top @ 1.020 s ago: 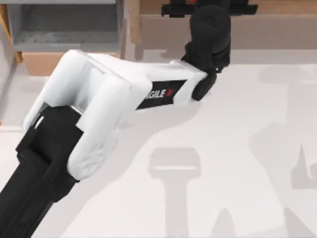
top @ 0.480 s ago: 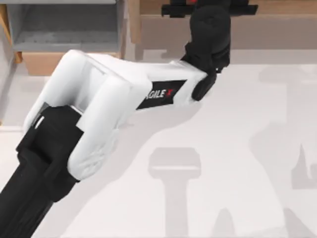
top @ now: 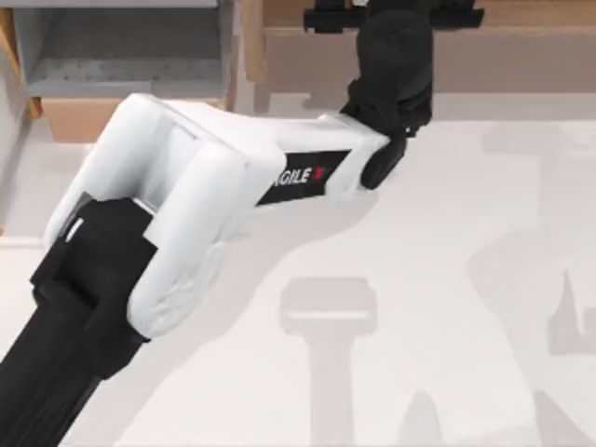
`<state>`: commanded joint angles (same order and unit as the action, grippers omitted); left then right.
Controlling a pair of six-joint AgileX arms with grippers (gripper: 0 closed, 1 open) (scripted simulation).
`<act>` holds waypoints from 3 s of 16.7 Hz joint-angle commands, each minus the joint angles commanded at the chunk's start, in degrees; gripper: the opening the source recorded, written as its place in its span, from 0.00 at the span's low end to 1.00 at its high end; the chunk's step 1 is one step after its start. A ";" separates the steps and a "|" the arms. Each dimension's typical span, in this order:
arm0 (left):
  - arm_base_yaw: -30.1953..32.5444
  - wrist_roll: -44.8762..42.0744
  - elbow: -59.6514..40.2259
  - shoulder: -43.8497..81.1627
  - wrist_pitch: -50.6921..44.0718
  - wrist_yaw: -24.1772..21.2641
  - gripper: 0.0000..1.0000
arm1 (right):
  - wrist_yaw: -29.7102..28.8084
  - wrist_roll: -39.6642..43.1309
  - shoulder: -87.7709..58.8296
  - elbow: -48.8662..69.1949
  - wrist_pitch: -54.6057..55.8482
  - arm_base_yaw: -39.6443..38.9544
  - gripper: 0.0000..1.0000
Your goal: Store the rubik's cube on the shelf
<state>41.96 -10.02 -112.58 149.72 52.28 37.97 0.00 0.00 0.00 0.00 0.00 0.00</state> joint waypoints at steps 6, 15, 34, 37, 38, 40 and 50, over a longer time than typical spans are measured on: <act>0.00 0.00 0.00 0.00 0.00 0.00 1.00 | 0.00 0.00 0.00 0.00 0.00 0.00 1.00; -0.45 -6.19 11.32 -5.23 4.00 -8.58 1.00 | 0.00 0.00 0.00 0.00 0.00 0.00 1.00; -49.09 -60.90 87.95 -37.23 31.77 -71.34 1.00 | 0.00 0.00 0.00 0.00 0.00 0.00 1.00; -61.38 -68.64 92.75 -38.47 34.04 -77.29 1.00 | 0.00 0.00 0.00 0.00 0.00 0.00 1.00; -65.20 -70.92 93.43 -38.49 34.58 -78.72 1.00 | 0.00 0.00 0.00 0.00 0.00 0.00 1.00; -72.05 -74.88 93.15 -37.93 35.29 -80.60 1.00 | 0.00 0.00 0.00 0.00 0.00 0.00 1.00; -83.16 -81.13 87.52 -35.62 36.00 -81.60 1.00 | 0.00 0.00 0.00 0.00 0.00 0.00 1.00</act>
<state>-41.20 -91.15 -25.07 114.11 88.27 -43.63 0.00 0.00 0.00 0.00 0.00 0.00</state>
